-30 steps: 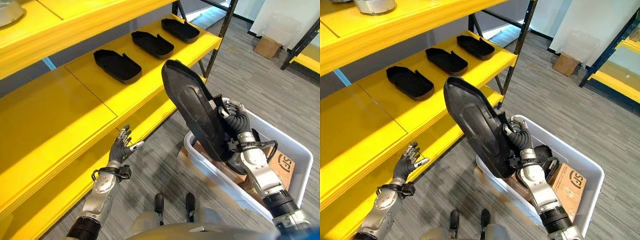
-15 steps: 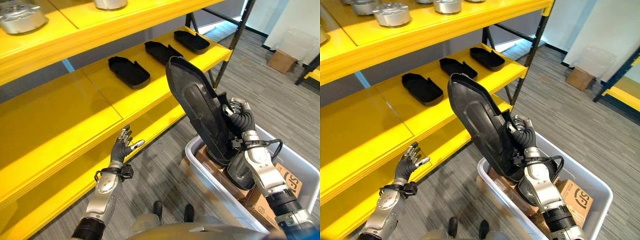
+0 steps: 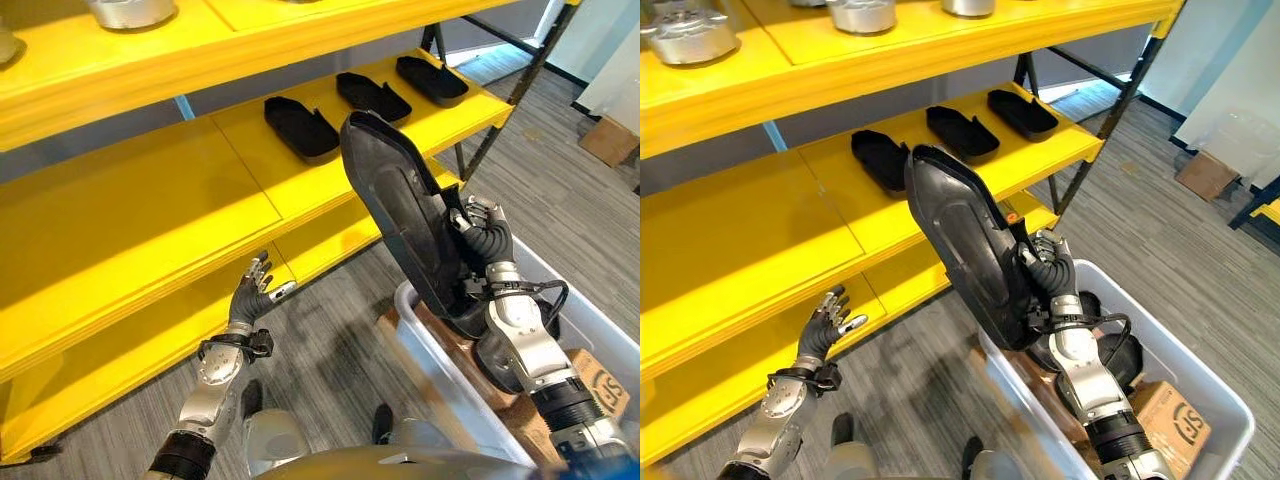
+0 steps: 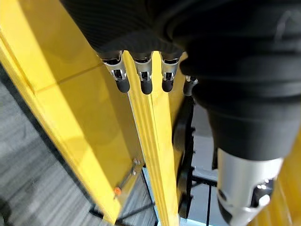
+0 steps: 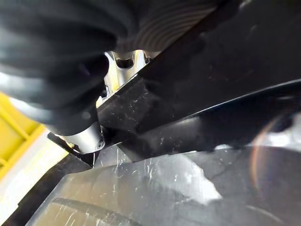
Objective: Move parts from the plastic box to the shelf.
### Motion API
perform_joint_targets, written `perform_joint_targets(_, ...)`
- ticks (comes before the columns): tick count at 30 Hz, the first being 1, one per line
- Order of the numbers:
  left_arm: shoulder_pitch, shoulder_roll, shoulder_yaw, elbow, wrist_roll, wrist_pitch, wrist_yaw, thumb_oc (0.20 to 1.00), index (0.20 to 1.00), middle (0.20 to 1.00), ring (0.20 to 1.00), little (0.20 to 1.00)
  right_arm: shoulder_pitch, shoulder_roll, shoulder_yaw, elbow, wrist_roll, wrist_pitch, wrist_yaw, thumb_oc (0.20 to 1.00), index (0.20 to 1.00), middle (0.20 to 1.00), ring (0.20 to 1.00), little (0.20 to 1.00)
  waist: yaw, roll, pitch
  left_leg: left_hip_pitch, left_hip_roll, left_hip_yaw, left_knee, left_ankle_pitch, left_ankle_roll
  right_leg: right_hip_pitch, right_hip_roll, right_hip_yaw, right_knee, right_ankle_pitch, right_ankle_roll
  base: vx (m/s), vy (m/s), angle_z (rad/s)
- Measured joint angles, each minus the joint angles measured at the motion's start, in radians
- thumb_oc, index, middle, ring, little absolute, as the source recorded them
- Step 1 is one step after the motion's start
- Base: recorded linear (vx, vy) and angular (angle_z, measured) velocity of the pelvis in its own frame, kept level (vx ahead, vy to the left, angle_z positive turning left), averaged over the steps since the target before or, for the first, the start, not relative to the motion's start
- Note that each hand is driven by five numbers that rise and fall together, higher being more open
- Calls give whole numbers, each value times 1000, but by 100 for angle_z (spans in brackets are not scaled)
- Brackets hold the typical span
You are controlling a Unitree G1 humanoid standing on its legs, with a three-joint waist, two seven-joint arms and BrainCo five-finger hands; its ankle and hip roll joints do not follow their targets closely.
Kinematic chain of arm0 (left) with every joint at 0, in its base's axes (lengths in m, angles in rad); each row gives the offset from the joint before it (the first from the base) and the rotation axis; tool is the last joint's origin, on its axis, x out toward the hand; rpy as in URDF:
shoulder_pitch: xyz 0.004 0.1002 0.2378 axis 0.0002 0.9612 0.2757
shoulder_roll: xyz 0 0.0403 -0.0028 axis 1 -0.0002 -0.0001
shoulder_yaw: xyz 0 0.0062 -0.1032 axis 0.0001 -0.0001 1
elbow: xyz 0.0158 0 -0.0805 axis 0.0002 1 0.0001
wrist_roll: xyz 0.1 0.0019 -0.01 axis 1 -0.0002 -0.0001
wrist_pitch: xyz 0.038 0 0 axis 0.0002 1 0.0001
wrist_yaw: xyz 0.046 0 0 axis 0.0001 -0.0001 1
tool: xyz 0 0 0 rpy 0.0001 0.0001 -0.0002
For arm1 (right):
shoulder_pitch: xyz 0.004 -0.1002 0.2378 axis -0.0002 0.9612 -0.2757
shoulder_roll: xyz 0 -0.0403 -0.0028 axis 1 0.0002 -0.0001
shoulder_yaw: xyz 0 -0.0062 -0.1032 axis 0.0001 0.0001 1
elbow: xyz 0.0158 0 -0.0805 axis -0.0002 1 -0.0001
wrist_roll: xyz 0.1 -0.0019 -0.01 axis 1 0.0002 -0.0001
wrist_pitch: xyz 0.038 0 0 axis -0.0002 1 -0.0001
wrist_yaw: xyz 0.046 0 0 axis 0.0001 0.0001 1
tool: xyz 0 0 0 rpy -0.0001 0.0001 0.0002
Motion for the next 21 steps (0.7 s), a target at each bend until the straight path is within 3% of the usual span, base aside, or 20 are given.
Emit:
perform_joint_targets(2, -4, 25, 12, -2, -3, -1, 7, 1000, 1000, 1000, 1000, 1000, 4, 13, 20, -3, -6, 0, 6, 200, 200, 200, 200, 200, 10, -37, -6, -3, -71, -5, -16, 8, -11, -1, -64, 19, -13, 2, 8, 201, 288, 38)
perform_joint_targets(6, -6, 75, 41, -3, -7, -1, 11, 1000, 1000, 1000, 1000, 1000, 0, 55, 32, -2, -10, 0, 13, 200, 200, 200, 200, 200, 55, -59, -5, 33, -125, 11, -13, -13, 2, 39, -112, 37, -45, 38, 39, 203, 230, 7)
perform_joint_targets(11, -14, 86, 45, -14, -7, -2, 8, 1000, 1000, 1000, 1000, 1000, 1, 61, 13, -4, -9, -1, 16, 200, 200, 200, 200, 200, 71, -86, -13, 28, -137, 13, 25, -40, -7, 93, -118, 32, -108, 22, 64, 131, 204, -1)
perform_joint_targets(16, -17, 67, 31, -16, -7, -2, 7, 1000, 1000, 1000, 1000, 1000, 21, 61, -7, -3, -10, 10, 21, 200, 200, 200, 200, 200, 65, -98, -32, -51, -137, -3, 98, -82, 0, 64, -119, 25, -113, 19, 63, 100, 167, 10)
perform_joint_targets(19, -21, 68, 29, -16, -7, -2, 8, 1000, 1000, 1000, 1000, 1000, 19, 62, -5, -3, -10, 14, 23, 200, 200, 200, 200, 200, 71, -116, -48, -102, -166, -9, 153, -109, 10, 48, -148, 10, -112, 25, 74, 97, 220, 15)
perform_joint_targets(21, -29, 69, 28, -18, -7, -2, 8, 1000, 1000, 1000, 1000, 1000, 10, 70, -4, -4, -10, 19, 23, 200, 200, 200, 200, 200, 80, -121, -52, -143, -192, -9, 231, -158, 35, 41, -179, 1, -93, 27, 75, 108, 260, 13)
